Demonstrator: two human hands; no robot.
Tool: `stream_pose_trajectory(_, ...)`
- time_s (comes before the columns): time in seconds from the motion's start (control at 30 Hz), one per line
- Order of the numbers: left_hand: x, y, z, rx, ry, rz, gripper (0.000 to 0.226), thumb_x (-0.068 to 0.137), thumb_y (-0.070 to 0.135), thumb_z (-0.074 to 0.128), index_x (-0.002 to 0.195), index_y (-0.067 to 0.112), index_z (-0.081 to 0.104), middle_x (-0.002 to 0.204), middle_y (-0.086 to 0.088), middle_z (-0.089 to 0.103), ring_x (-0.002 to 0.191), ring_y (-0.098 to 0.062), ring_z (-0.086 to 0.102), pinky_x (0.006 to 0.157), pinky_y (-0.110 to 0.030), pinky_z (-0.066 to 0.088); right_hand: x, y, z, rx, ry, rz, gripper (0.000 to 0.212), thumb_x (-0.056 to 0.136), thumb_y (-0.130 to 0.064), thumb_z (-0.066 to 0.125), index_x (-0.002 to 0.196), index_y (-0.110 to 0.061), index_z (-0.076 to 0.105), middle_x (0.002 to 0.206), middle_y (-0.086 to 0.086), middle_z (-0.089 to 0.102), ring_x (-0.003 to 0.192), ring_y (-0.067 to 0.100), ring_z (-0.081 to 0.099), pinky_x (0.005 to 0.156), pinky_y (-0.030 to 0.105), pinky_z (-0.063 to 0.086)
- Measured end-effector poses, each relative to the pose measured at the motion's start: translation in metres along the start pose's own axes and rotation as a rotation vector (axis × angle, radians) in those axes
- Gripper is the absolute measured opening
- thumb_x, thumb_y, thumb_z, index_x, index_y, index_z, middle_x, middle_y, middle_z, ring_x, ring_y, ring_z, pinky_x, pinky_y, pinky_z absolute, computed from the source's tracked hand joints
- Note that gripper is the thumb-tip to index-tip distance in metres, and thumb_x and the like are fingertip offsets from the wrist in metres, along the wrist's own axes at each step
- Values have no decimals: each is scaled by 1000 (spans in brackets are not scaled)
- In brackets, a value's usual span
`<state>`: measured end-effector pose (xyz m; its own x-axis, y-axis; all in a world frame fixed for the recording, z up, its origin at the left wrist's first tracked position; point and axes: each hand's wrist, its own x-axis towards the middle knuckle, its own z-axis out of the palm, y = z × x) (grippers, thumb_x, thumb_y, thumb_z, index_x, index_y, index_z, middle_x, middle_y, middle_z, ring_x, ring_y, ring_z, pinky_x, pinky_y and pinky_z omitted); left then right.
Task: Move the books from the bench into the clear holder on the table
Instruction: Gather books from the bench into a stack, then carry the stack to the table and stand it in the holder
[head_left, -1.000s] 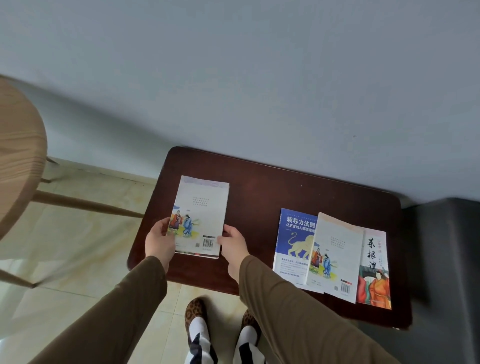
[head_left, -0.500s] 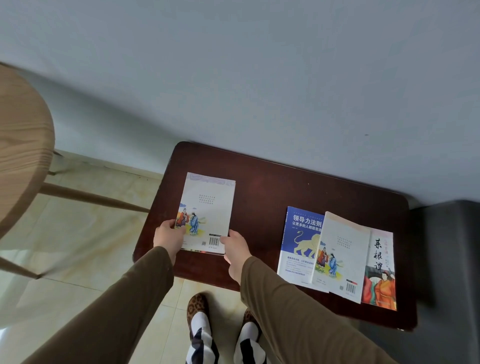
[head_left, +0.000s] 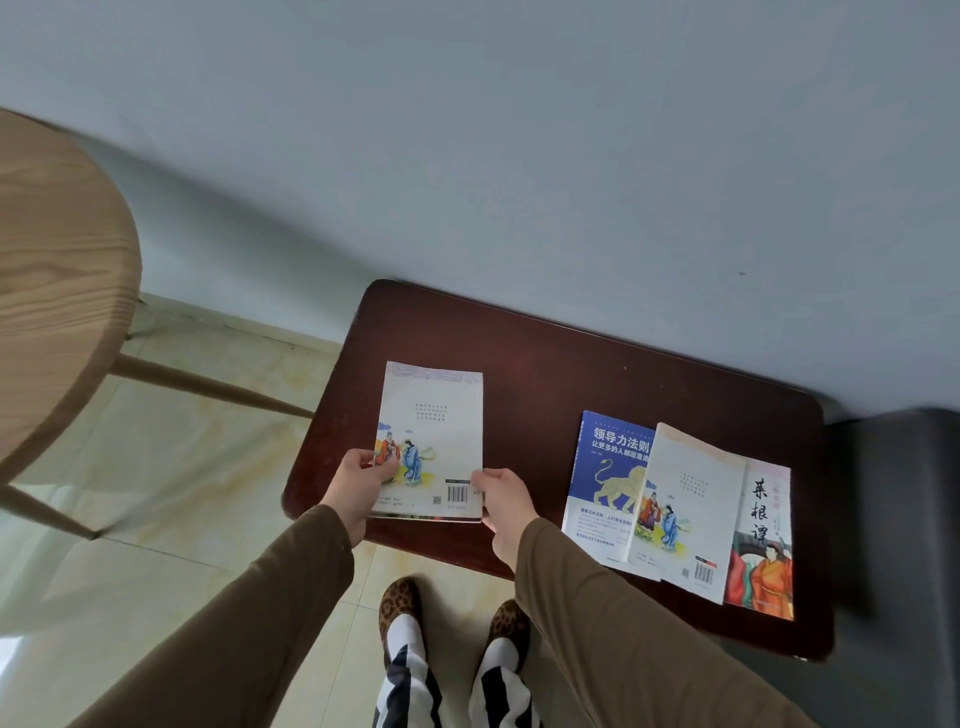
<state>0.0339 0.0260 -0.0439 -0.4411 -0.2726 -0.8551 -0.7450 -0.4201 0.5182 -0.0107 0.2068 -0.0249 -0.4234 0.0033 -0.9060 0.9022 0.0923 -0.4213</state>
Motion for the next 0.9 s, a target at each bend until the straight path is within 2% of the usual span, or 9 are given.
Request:
stream_pose_trajectory(0.07,-10,0,-1,-15,-10,2,34,99,17,66,127,8,49,113,-17,74,80,-26,77,51,-30,61,-5,-1,-4,24,-24,22,6,101,-16,54,105,-11,55,110,11,72,90,21,66,97,44,52)
stream_pose_trajectory(0.1,-16,0,-1,-18,-11,7,34,99,17,66,127,8,49,111,-17,74,78,-25,76,50,-30,61,-7,-1,-6,25,-28,21,6,101,-17,54,102,-11,55,112,12,72,92,22,67,100,44,50)
stream_pose_trajectory(0.23,-39,3,-3,-45,2,26,36,98,19,67,128,7,49,106,-15,75,73,-22,76,51,-28,60,-23,-3,-10,-35,-50,-52,18,101,-19,56,117,-10,55,117,14,72,95,24,67,89,38,48)
stream_pose_trajectory(0.37,-67,6,-6,-78,25,51,36,98,22,68,126,8,50,102,-12,77,66,-17,78,52,-27,60,-43,-14,-18,-50,-173,-85,27,103,-18,53,129,-16,54,116,10,74,110,27,69,102,46,50)
stream_pose_trajectory(0.47,-94,10,-12,-110,45,86,31,99,22,66,124,9,51,101,-11,77,71,-20,78,60,-31,64,-66,-27,-22,-64,-296,-73,24,104,-17,49,123,-17,64,112,10,76,99,23,70,81,37,58)
stream_pose_trajectory(0.57,-124,13,-21,-168,47,126,29,100,22,65,121,9,51,101,-11,78,73,-21,78,62,-33,64,-90,-38,-18,-119,-335,-100,23,103,-25,52,119,-15,64,106,9,77,92,22,69,66,32,56)
stream_pose_trajectory(0.7,-158,17,-37,-247,60,194,32,99,20,66,124,4,52,104,-12,79,75,-21,78,59,-31,62,-119,-47,-2,-232,-357,-185,12,101,-29,57,101,-17,59,91,3,76,82,20,71,63,32,53)
stream_pose_trajectory(0.8,-179,22,-57,-300,81,226,35,99,18,66,126,2,51,110,-18,78,78,-26,75,65,-35,64,-139,-50,16,-254,-385,-237,9,100,-26,59,102,-18,60,97,6,75,83,21,70,64,33,54)
stream_pose_trajectory(0.9,-198,29,-81,-339,79,266,34,98,19,68,124,4,51,101,-13,81,76,-25,76,64,-35,64,-158,-51,38,-264,-404,-280,11,100,-25,59,106,-15,61,105,11,74,87,24,71,63,34,56)
